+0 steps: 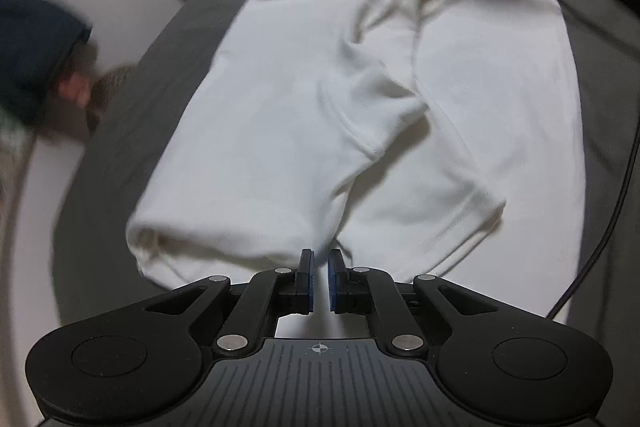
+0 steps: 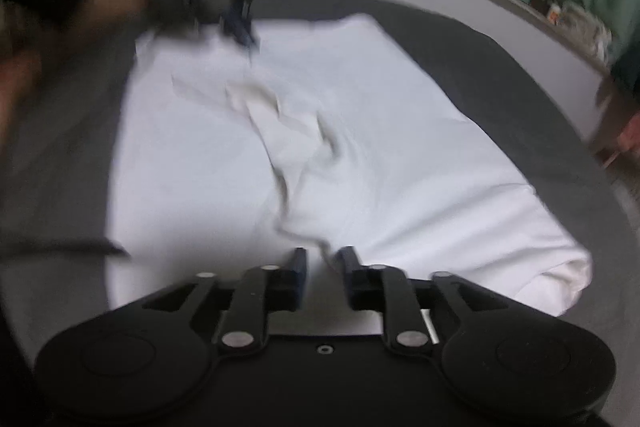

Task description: Fold clothes

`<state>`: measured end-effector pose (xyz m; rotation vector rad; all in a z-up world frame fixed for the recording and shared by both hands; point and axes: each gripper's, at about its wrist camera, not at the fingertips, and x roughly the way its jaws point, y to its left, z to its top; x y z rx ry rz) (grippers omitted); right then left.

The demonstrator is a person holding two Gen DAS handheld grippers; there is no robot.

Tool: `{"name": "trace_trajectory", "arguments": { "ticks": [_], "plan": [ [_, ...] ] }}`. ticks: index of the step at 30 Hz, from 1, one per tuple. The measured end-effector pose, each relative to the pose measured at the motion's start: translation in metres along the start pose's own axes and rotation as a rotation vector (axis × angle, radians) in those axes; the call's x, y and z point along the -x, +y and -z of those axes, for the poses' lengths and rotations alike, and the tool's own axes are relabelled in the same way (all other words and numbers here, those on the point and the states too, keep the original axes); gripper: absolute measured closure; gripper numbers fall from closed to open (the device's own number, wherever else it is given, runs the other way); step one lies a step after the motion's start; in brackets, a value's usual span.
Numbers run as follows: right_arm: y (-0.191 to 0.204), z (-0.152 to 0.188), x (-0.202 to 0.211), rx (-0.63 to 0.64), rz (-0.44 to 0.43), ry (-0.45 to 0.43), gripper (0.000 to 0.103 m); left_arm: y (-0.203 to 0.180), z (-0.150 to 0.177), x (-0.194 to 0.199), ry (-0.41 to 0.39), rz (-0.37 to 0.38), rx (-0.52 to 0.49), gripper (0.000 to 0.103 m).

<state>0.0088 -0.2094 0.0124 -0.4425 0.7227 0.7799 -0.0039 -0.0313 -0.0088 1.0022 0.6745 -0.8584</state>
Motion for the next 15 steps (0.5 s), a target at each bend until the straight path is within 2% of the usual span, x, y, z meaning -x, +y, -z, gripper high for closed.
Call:
{"name": "trace_trajectory", "arguments": {
  "ticks": [2, 3, 4, 6, 8, 13, 15],
  "plan": [
    [-0.015, -0.002, 0.015, -0.112, -0.052, -0.108, 0.057, 0.013, 0.007, 0.005, -0.016, 0.024, 0.113, 0.084],
    [-0.023, -0.002, 0.021, -0.166, -0.055, -0.161, 0.043, 0.021, 0.011, 0.007, -0.031, 0.029, 0.179, 0.084],
    [-0.031, -0.001, 0.025, -0.217, -0.032, -0.204, 0.034, 0.030, 0.015, 0.010, -0.047, 0.034, 0.250, 0.084],
    [-0.048, 0.001, 0.030, -0.322, 0.021, -0.280, 0.032, 0.050, 0.025, 0.014, -0.087, 0.040, 0.417, 0.084],
    [-0.067, 0.005, 0.026, -0.438, 0.106, -0.306, 0.032, 0.068, 0.033, 0.018, -0.143, 0.049, 0.573, 0.084],
    [-0.100, 0.009, 0.002, -0.625, 0.368, -0.282, 0.031, 0.106, 0.043, 0.007, -0.225, 0.065, 0.929, 0.083],
    [-0.106, 0.012, -0.008, -0.662, 0.430, -0.257, 0.030, 0.117, 0.046, -0.001, -0.232, 0.065, 1.045, 0.083]
  ]
}}
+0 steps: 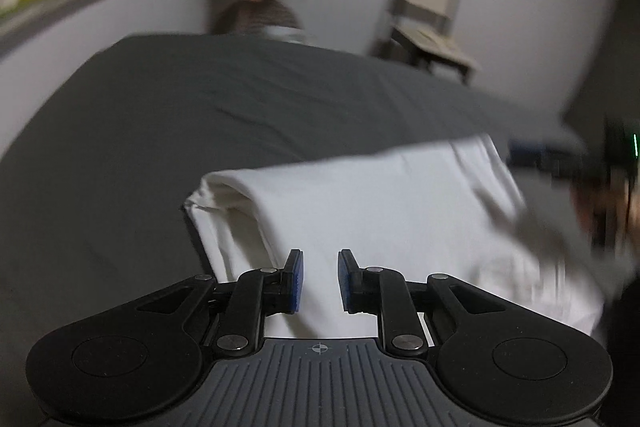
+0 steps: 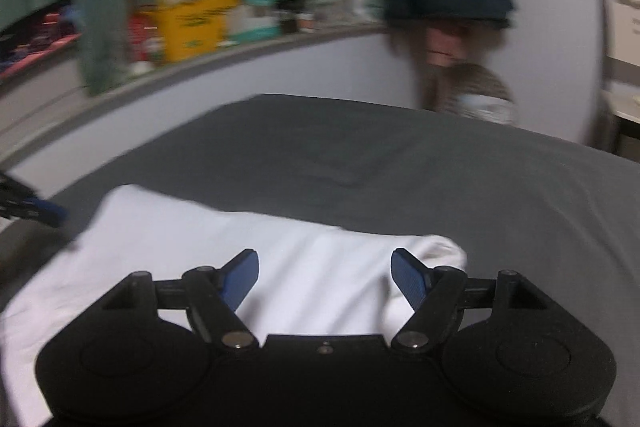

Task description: Fold clothes

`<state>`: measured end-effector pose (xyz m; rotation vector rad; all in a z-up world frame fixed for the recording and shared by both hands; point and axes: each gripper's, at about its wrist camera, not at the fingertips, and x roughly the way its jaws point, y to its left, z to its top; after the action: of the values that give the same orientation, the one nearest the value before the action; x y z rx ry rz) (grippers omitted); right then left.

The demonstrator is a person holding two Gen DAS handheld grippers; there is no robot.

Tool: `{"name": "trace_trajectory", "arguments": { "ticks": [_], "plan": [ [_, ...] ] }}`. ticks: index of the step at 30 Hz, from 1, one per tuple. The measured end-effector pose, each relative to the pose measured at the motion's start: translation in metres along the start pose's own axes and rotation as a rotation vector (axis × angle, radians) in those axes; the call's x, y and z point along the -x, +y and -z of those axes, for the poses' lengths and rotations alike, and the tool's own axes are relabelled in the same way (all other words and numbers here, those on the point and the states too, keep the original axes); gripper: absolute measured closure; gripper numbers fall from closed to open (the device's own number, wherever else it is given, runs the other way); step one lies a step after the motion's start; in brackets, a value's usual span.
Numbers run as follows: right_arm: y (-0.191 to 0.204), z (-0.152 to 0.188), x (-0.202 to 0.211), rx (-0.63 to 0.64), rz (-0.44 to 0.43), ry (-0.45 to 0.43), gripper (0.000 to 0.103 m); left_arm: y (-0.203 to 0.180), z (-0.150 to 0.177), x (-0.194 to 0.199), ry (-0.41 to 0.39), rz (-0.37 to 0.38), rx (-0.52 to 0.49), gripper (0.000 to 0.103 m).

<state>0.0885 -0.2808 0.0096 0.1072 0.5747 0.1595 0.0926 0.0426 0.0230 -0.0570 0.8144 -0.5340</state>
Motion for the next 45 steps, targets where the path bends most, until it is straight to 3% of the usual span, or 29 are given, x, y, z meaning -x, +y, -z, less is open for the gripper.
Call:
{"name": "trace_trajectory", "arguments": {
  "ticks": [3, 6, 8, 9, 12, 17, 20, 22, 29, 33, 38, 39, 44, 45],
  "plan": [
    [-0.002, 0.006, -0.009, 0.040, 0.089, 0.020, 0.027, 0.016, -0.007, -0.011, -0.018, -0.018, 0.136, 0.083],
    [-0.006, 0.008, -0.014, 0.060, 0.132, 0.032, 0.022, 0.023, -0.013, -0.024, -0.005, -0.053, 0.204, 0.080],
    [-0.010, 0.004, -0.015, 0.023, 0.131, 0.032, 0.018, 0.030, -0.017, -0.034, 0.031, -0.086, 0.235, 0.038],
    [-0.011, 0.001, -0.016, -0.004, 0.131, 0.036, 0.016, 0.034, -0.019, -0.038, 0.043, -0.107, 0.257, 0.000],
    [-0.020, -0.012, -0.021, -0.086, 0.134, 0.045, 0.013, 0.046, -0.027, -0.052, 0.051, -0.119, 0.312, 0.000],
    [-0.034, -0.040, -0.043, -0.140, 0.136, 0.113, 0.011, 0.060, -0.043, -0.076, 0.091, -0.132, 0.312, 0.000],
    [-0.046, -0.044, -0.051, -0.189, 0.139, 0.115, 0.010, 0.067, -0.050, -0.094, 0.148, -0.115, 0.322, 0.000],
    [-0.057, -0.037, -0.055, -0.222, 0.138, 0.115, 0.010, 0.069, -0.051, -0.107, 0.167, -0.160, 0.299, 0.000],
    [-0.116, -0.014, -0.053, -0.478, -0.029, 0.114, 0.013, 0.090, -0.046, -0.143, 0.104, -0.084, 0.422, 0.000],
    [-0.137, -0.007, -0.059, -0.586, -0.115, 0.127, 0.013, 0.091, -0.040, -0.162, 0.102, -0.069, 0.429, 0.000],
    [-0.129, -0.002, -0.066, -0.490, -0.129, 0.123, 0.016, 0.086, -0.044, -0.176, 0.083, -0.084, 0.407, 0.000],
    [-0.127, 0.000, -0.067, -0.484, -0.140, 0.117, 0.021, 0.081, -0.046, -0.177, 0.093, -0.099, 0.379, 0.000],
    [-0.103, 0.001, -0.070, -0.348, -0.125, 0.101, 0.023, 0.054, -0.052, -0.193, 0.114, -0.175, 0.244, 0.000],
    [-0.097, 0.000, -0.069, -0.300, -0.109, 0.108, 0.031, 0.049, -0.051, -0.195, 0.112, -0.185, 0.228, 0.001]
  ]
}}
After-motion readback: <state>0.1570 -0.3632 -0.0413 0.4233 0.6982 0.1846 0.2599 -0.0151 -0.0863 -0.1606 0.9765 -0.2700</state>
